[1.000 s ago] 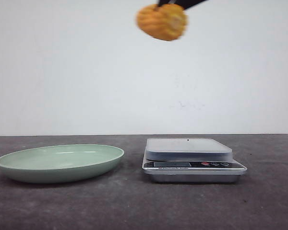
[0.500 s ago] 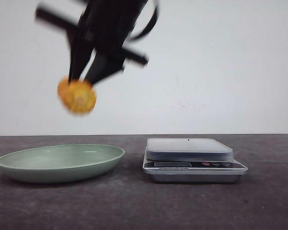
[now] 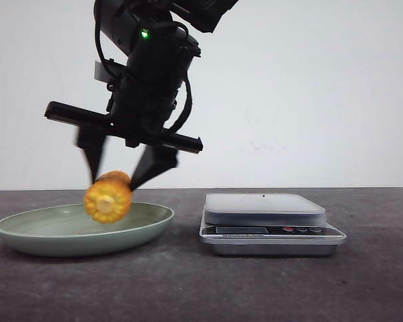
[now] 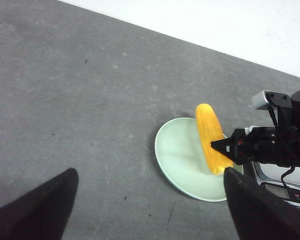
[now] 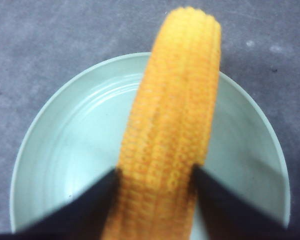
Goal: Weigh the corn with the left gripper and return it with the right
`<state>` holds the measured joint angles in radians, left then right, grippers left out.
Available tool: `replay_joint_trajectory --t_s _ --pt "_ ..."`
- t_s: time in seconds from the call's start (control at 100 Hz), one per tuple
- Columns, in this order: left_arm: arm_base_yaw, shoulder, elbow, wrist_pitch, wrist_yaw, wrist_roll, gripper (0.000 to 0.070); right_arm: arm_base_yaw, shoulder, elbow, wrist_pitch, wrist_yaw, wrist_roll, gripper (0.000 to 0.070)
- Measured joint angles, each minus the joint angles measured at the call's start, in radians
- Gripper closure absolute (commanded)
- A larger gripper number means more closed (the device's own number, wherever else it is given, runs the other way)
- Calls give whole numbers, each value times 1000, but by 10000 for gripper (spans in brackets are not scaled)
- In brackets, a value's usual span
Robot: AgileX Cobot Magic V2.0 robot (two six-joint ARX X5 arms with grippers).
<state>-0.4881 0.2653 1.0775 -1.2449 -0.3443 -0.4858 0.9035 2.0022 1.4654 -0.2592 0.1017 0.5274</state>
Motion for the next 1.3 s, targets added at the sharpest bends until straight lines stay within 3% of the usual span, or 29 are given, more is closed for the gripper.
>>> replay_joint_trajectory --t_s 0.17,0.32,0.69,0.82,1.06,1.24,1.3 --pt "0 0 0 -17 0 0 146 -3 -3 2 -6 -13 -6 19" --pt "0 0 0 -49 0 0 146 -36 -93 2 -76 -21 -69 79" --pt "0 0 0 8 0 32 146 -269 -753 12 -337 -11 -267 79" --pt "0 0 0 25 0 45 146 -328 -979 12 -483 46 -316 79" --pt "0 0 0 124 35 75 146 -340 -1340 6 -800 163 -323 79" --pt "0 0 -23 129 37 79 146 -340 -1551 -150 -837 161 -289 83" --pt "0 0 -38 139 37 79 157 -340 -1612 -216 -840 159 -281 168"
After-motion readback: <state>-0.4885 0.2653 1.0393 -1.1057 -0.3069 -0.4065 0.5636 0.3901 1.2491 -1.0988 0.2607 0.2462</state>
